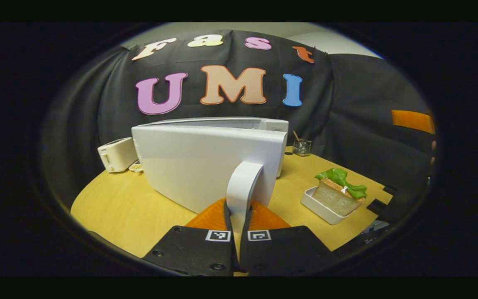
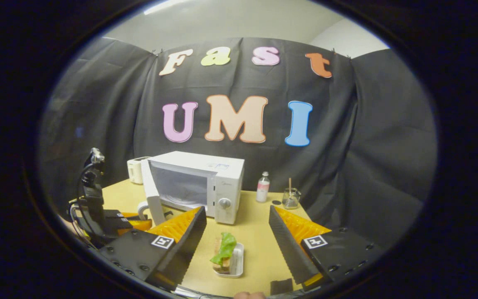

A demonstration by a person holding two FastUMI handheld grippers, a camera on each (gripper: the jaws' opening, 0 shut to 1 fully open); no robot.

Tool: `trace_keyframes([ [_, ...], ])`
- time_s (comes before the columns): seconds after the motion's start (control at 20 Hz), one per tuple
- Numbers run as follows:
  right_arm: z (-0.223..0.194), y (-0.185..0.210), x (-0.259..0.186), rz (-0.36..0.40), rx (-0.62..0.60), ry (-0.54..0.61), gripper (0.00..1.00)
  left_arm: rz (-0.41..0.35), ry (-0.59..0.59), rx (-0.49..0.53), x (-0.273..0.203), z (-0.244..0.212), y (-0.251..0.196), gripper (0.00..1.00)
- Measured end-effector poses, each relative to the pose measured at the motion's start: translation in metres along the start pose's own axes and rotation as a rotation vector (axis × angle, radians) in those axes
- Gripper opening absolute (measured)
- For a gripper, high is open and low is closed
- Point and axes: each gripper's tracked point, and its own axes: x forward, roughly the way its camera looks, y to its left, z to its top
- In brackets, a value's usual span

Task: Open the microwave oven with the left hand, put the food in, and close the microwave oven.

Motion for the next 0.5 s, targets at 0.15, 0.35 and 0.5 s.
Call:
trace_keyframes([
  [0.15, -0.017, 0.011, 0.009, 0.011, 0.04, 0.039, 0.96, 0.037, 0.004, -0.019, -0.02, -0.008, 0.02, 0.01],
  [0.35, -0.062, 0.02, 0.018, 0.009, 0.063, 0.132, 0.97, 0.096, 0.011, -0.015, -0.041, -0.014, 0.049, 0.01],
  [0.5, -0.102, 0.021, 0.025, -0.005, 0.045, 0.21, 0.96, 0.147, 0.023, -0.031, -0.057, -0.02, 0.072, 0.01],
])
